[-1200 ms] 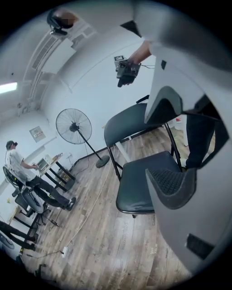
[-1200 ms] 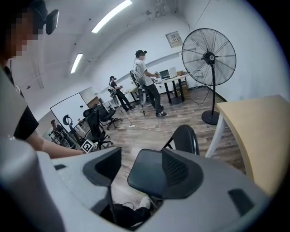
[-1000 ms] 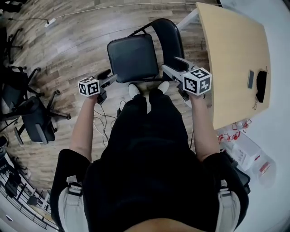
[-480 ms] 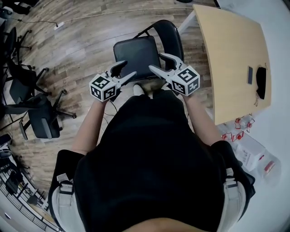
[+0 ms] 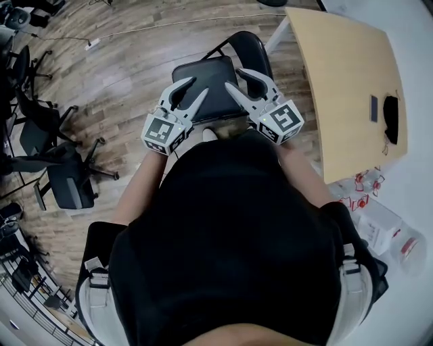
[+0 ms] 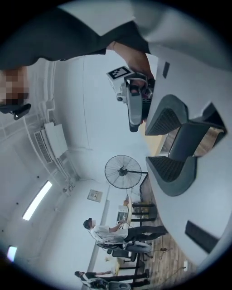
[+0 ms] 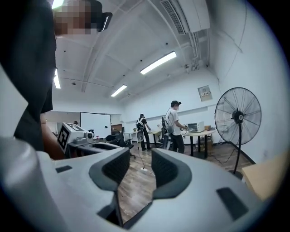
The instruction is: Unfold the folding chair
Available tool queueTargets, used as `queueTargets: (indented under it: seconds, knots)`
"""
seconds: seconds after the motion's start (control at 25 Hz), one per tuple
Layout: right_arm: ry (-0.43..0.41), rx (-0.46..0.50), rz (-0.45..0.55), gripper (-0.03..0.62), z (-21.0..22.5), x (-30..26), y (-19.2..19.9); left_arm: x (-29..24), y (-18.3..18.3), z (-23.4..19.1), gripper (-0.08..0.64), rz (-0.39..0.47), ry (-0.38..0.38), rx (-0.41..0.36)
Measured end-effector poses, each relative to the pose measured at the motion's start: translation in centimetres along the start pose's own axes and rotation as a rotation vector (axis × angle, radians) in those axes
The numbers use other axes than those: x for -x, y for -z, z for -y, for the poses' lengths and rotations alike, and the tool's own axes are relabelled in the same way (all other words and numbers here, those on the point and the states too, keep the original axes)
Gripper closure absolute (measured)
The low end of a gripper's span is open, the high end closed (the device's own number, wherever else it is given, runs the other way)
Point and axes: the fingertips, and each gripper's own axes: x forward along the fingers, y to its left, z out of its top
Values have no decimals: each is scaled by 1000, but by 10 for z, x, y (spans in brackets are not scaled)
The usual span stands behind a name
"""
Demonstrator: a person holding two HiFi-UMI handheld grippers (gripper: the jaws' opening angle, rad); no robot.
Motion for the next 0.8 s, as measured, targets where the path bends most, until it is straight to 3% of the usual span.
queueTargets:
  seconds: [0.28, 0.56, 0.8]
  knots:
    - [18, 35, 67, 512, -1, 4, -17, -4, -27, 0, 549, 93, -82, -61]
    - [36, 81, 78, 591, -10, -2, -20, -7, -30, 3, 565, 104, -77, -52]
    - [48, 101, 67, 592, -11, -7, -16, -12, -27, -1, 565, 108, -73, -54]
